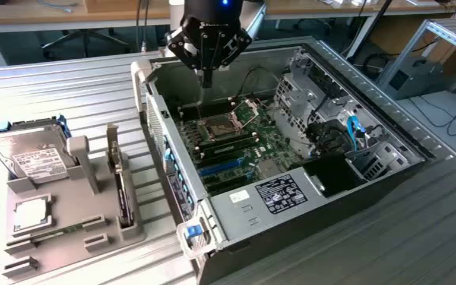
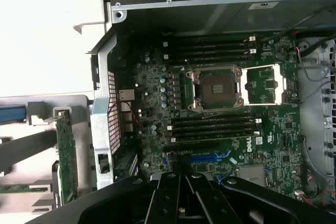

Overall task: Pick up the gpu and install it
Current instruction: 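Reach for the gpu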

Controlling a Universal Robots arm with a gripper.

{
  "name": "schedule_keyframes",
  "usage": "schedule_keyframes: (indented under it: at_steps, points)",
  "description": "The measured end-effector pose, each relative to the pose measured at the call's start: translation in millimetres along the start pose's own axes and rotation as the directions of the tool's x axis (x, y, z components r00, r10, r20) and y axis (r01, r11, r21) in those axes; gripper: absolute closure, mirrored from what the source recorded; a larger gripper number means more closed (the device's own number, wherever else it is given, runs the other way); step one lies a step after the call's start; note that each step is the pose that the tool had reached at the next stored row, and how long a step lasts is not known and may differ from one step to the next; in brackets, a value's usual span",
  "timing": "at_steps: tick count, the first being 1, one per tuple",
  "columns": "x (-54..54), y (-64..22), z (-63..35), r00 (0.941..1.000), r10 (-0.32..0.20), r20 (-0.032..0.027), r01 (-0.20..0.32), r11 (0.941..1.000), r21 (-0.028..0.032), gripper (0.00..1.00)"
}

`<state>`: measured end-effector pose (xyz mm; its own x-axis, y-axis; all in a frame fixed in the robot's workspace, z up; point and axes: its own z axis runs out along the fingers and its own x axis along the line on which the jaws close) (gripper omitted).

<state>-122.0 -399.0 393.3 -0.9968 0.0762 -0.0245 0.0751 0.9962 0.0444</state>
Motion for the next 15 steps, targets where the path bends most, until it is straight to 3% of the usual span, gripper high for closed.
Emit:
schedule_keyframes:
  at_steps: [8, 15]
  points:
    - [5.0, -0.4, -0.2, 1.0, 0.0, 0.0002, 0.0, 1.0, 0.0, 0.89]
    - [15.6, -1.2, -0.4, 1.0, 0.0, 0.0012, 0.0, 1.0, -0.0001, 0.89]
